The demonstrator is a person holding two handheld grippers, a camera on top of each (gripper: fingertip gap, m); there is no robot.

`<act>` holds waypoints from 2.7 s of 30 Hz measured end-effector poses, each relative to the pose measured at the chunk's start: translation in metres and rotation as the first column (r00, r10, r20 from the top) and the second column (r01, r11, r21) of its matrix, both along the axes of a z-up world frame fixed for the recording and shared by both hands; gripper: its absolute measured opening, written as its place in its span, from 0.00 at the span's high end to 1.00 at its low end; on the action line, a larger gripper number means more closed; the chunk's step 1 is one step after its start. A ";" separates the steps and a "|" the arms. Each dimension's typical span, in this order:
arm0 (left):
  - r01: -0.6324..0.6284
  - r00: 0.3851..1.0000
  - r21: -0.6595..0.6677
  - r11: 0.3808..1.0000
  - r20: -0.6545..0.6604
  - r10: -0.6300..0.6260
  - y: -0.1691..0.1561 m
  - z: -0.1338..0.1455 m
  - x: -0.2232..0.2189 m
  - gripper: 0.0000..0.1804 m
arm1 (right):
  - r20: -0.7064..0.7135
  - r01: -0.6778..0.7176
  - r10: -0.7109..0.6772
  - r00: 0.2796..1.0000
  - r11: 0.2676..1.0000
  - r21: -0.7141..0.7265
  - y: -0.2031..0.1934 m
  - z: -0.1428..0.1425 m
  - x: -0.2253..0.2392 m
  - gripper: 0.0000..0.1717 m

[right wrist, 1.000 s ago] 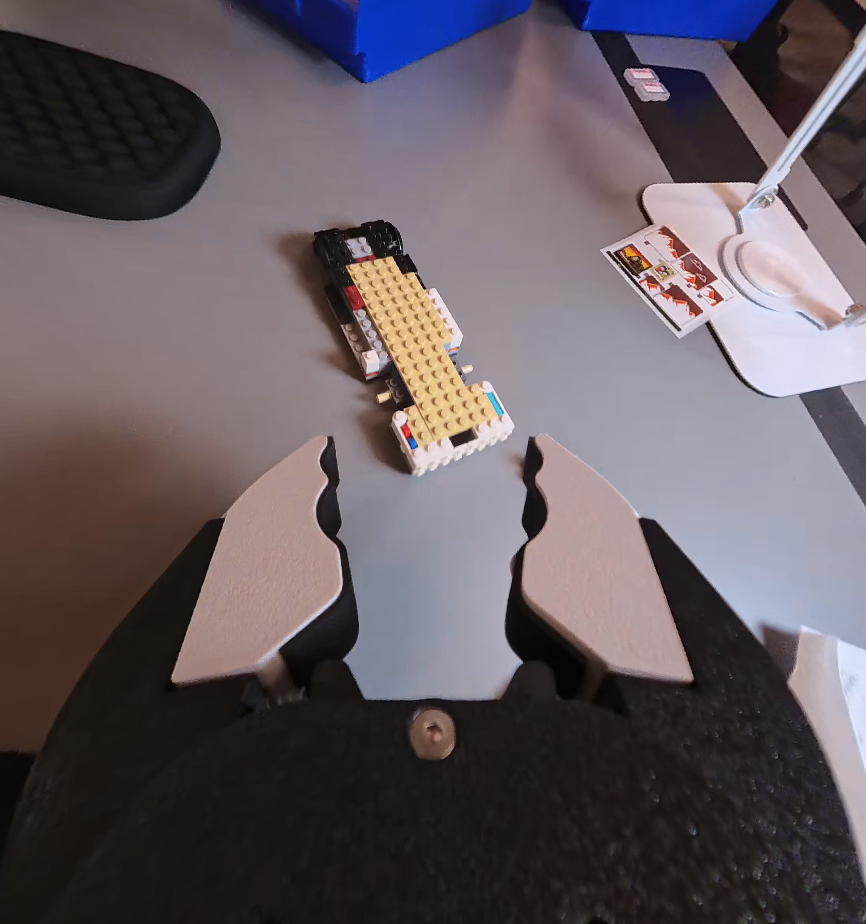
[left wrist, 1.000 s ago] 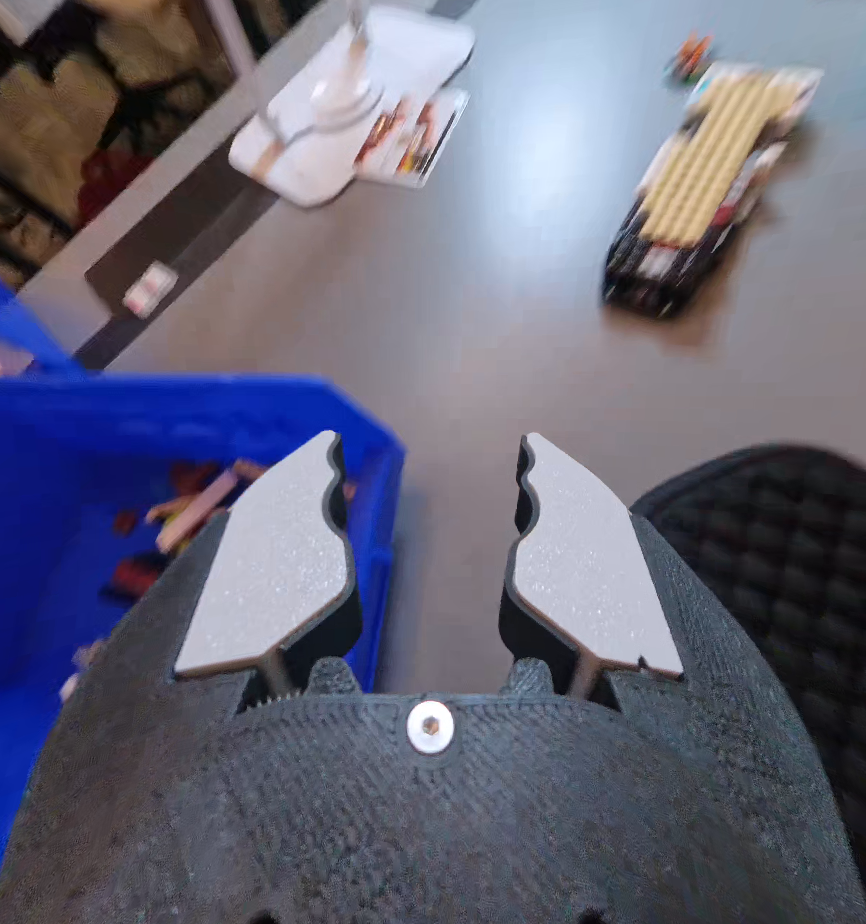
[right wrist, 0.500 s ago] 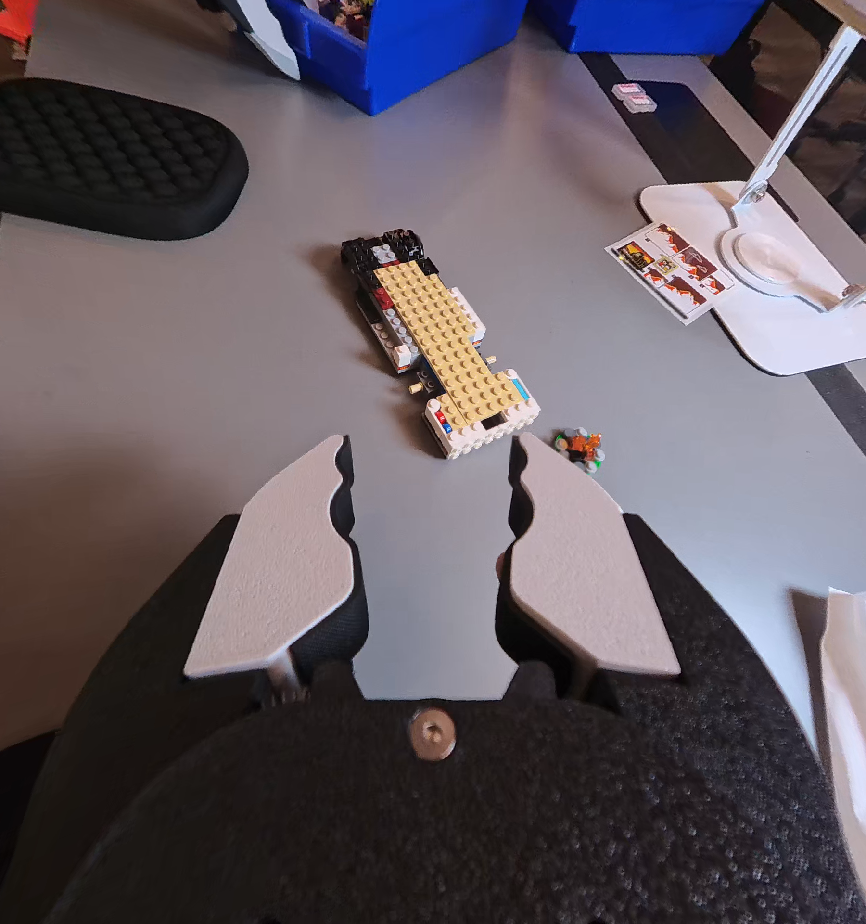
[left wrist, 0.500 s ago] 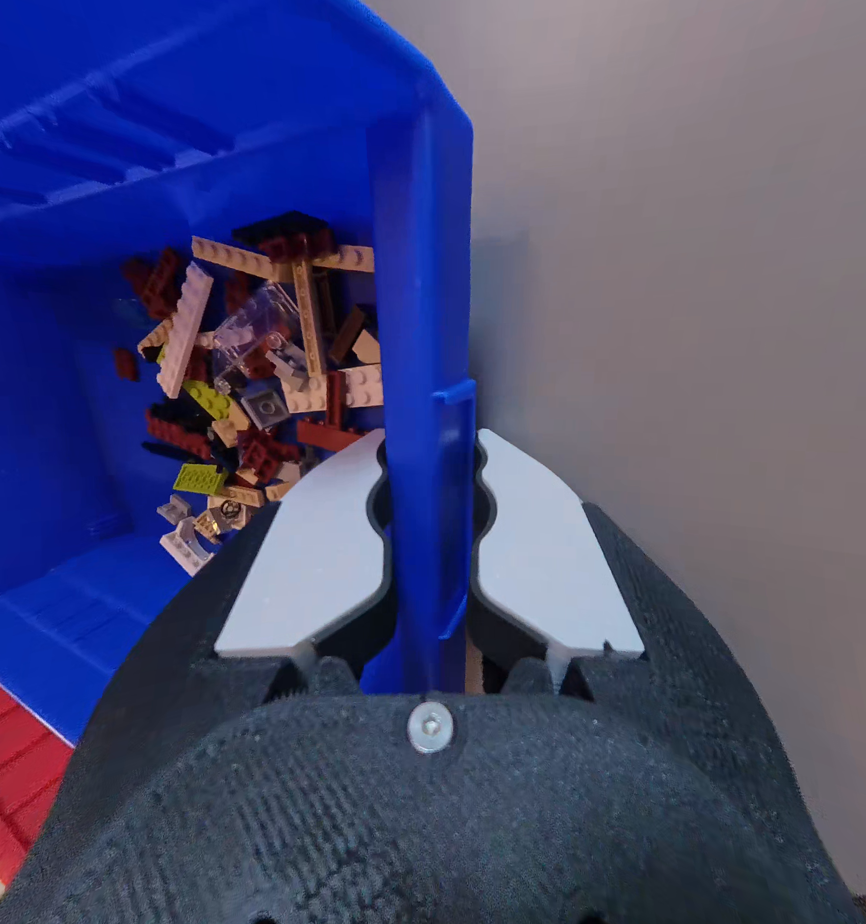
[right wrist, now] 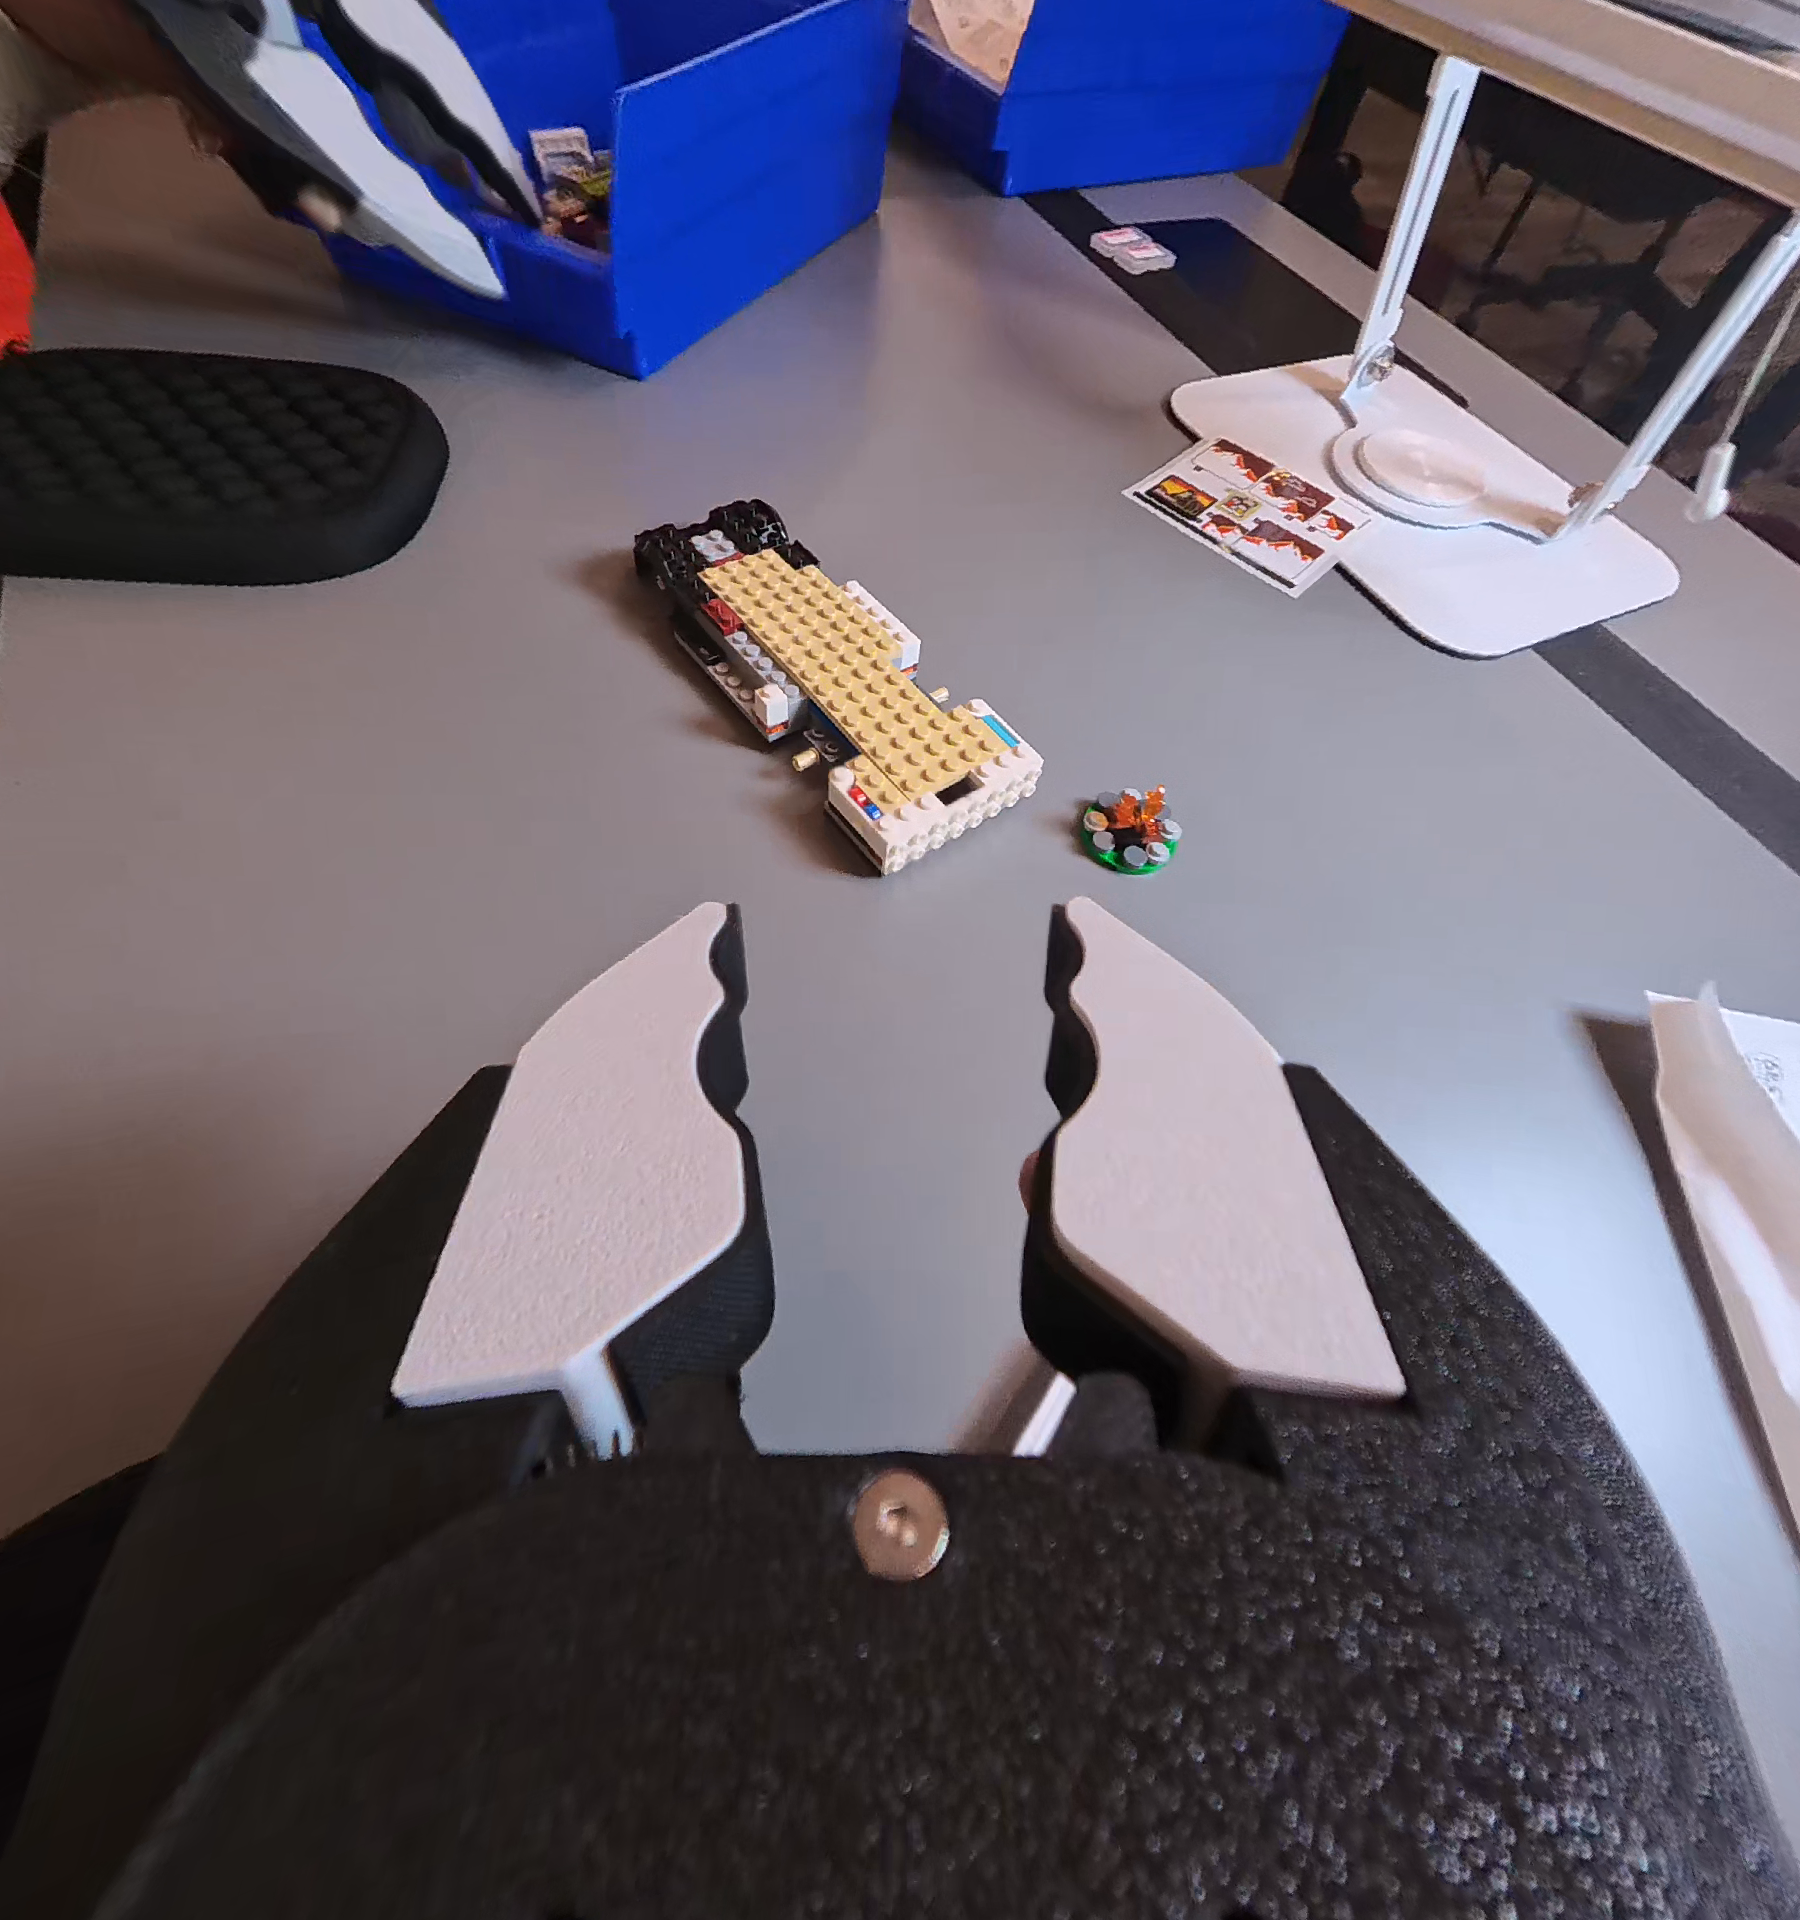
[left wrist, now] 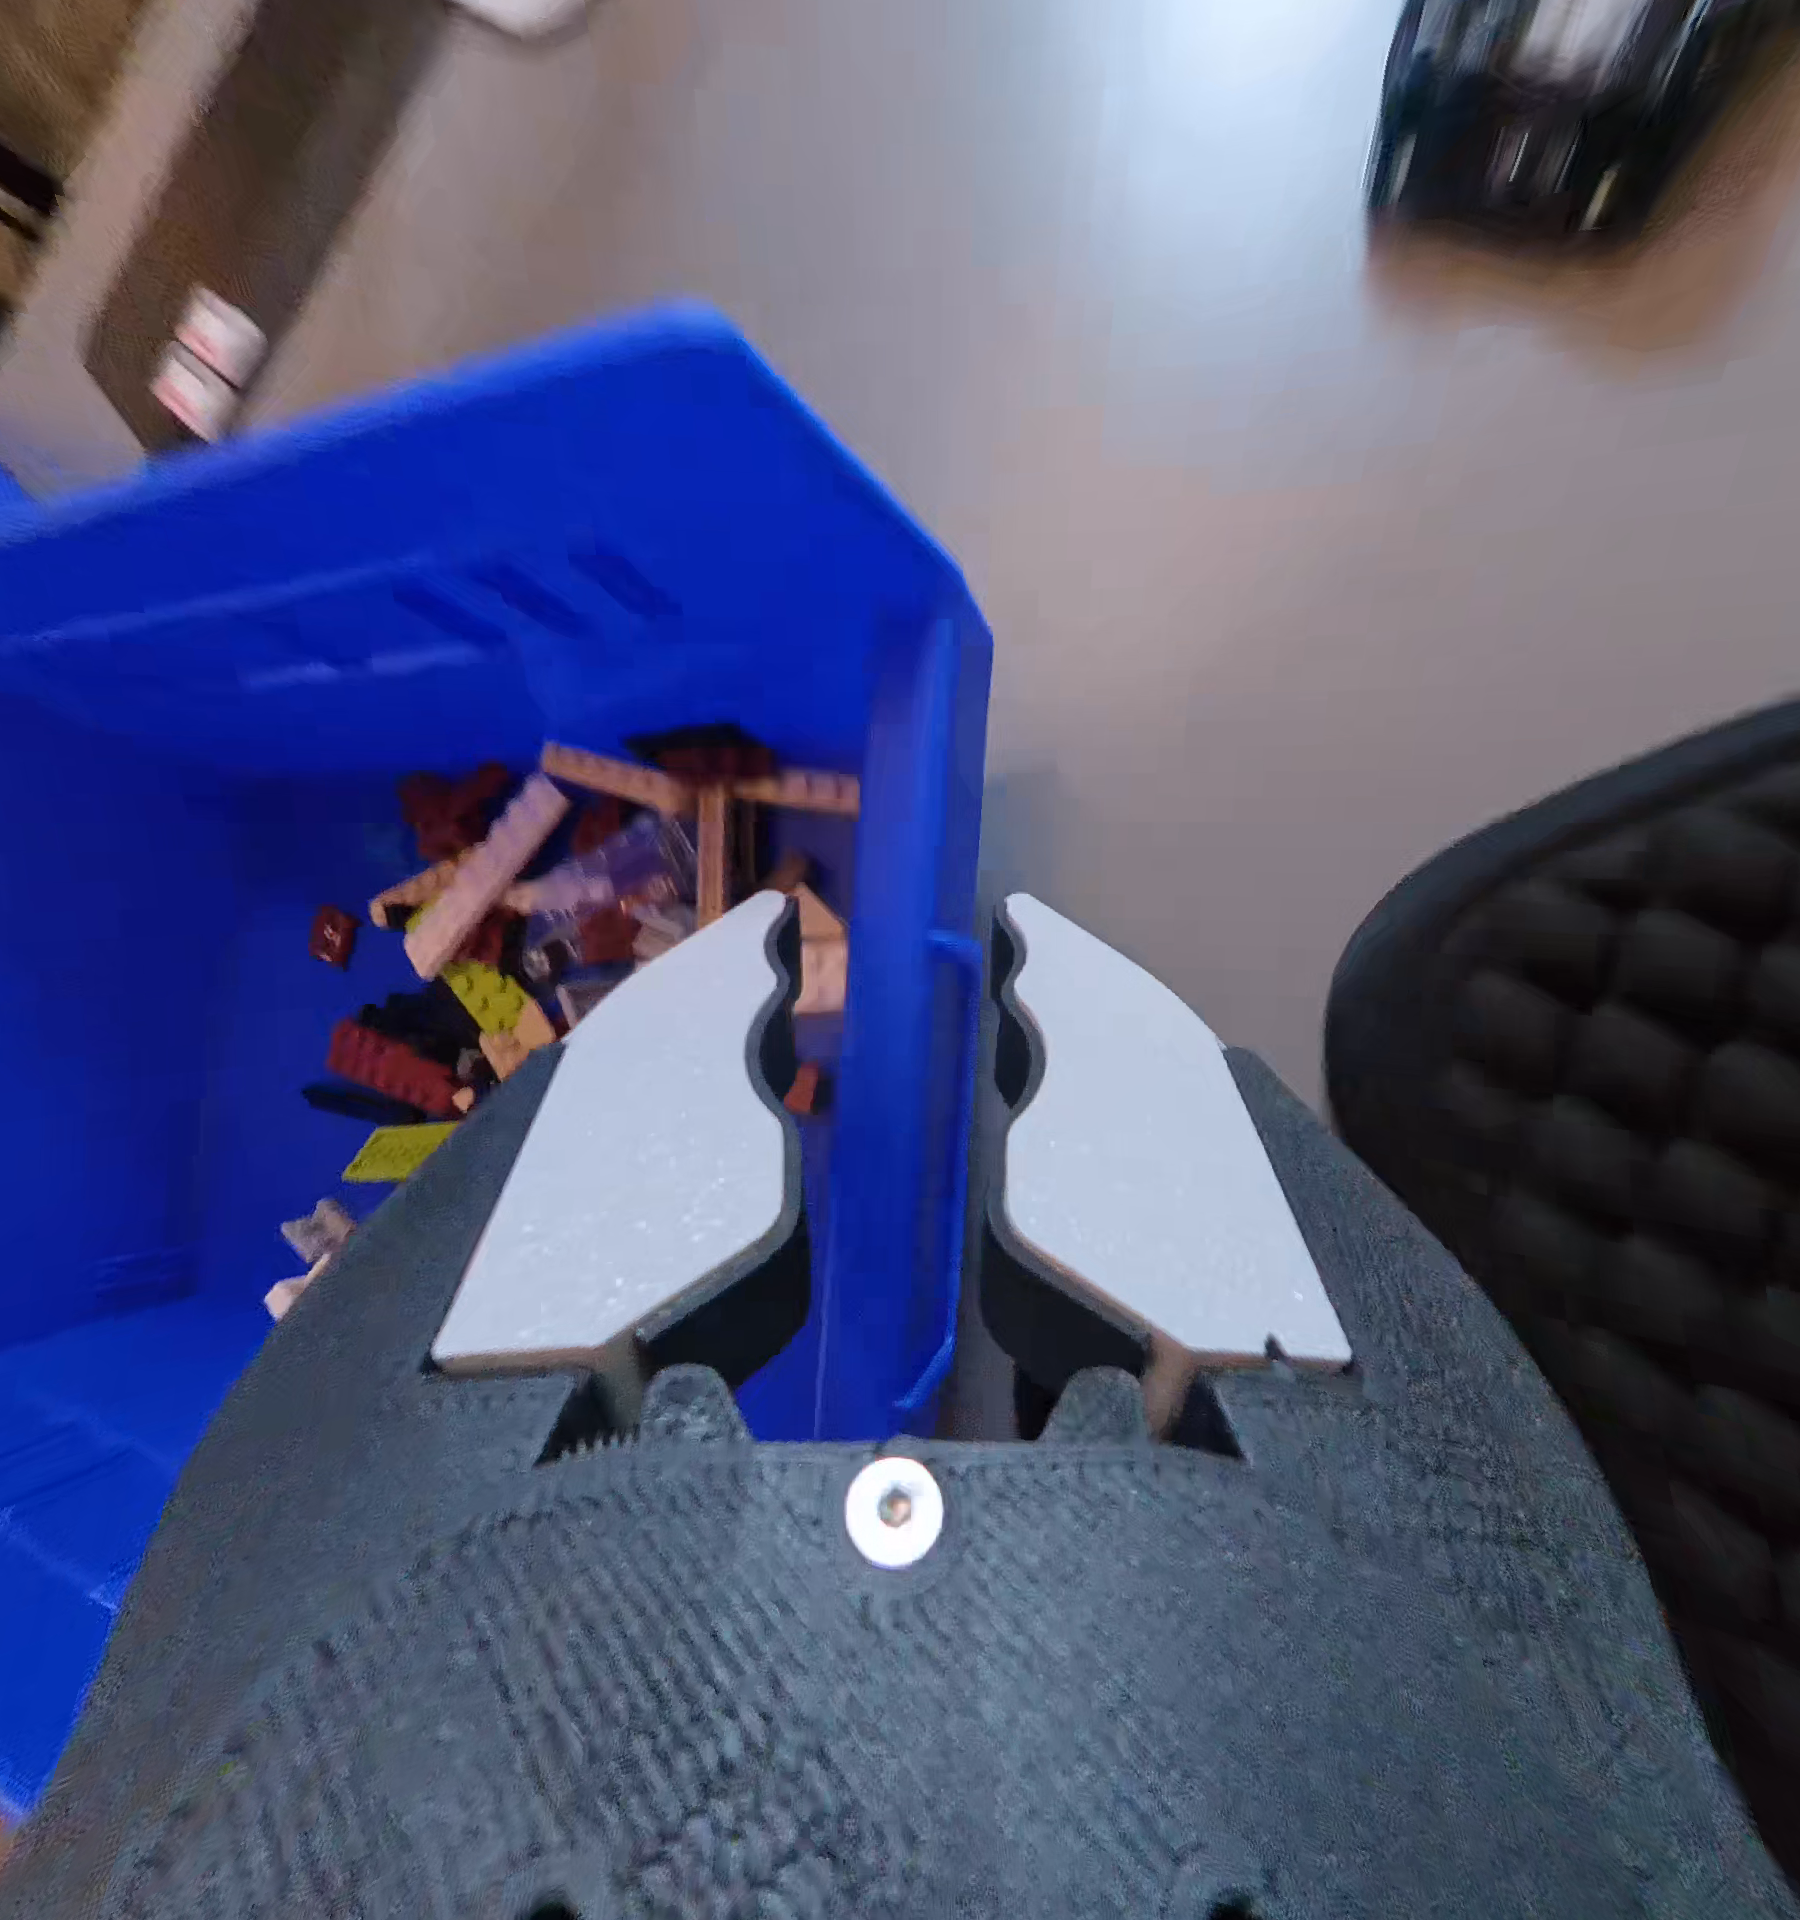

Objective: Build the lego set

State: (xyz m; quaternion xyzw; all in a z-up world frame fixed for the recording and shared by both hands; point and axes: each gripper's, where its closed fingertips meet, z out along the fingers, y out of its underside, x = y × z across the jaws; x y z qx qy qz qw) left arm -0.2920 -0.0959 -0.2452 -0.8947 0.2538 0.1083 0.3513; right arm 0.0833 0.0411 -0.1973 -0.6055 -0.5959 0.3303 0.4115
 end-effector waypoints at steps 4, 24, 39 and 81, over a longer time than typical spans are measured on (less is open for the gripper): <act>-0.018 0.984 0.287 0.958 0.176 -0.034 0.008 0.045 0.023 0.81 | -0.040 0.065 -0.066 0.997 0.998 -0.007 0.005 0.004 0.023 0.68; -0.179 0.897 0.487 0.855 0.438 -0.062 0.007 0.059 0.038 0.96 | 0.140 0.467 -0.486 0.863 0.872 0.146 0.070 0.009 0.168 0.70; -0.088 0.908 0.472 0.877 0.400 -0.124 0.015 0.056 0.061 0.95 | 0.513 0.330 -0.245 0.822 0.941 -0.079 0.103 -0.067 0.141 0.73; 0.538 0.704 0.217 0.815 0.416 -0.575 0.032 0.029 0.229 0.96 | 0.317 -0.464 0.452 0.834 0.885 -0.041 -0.044 0.007 -0.110 0.78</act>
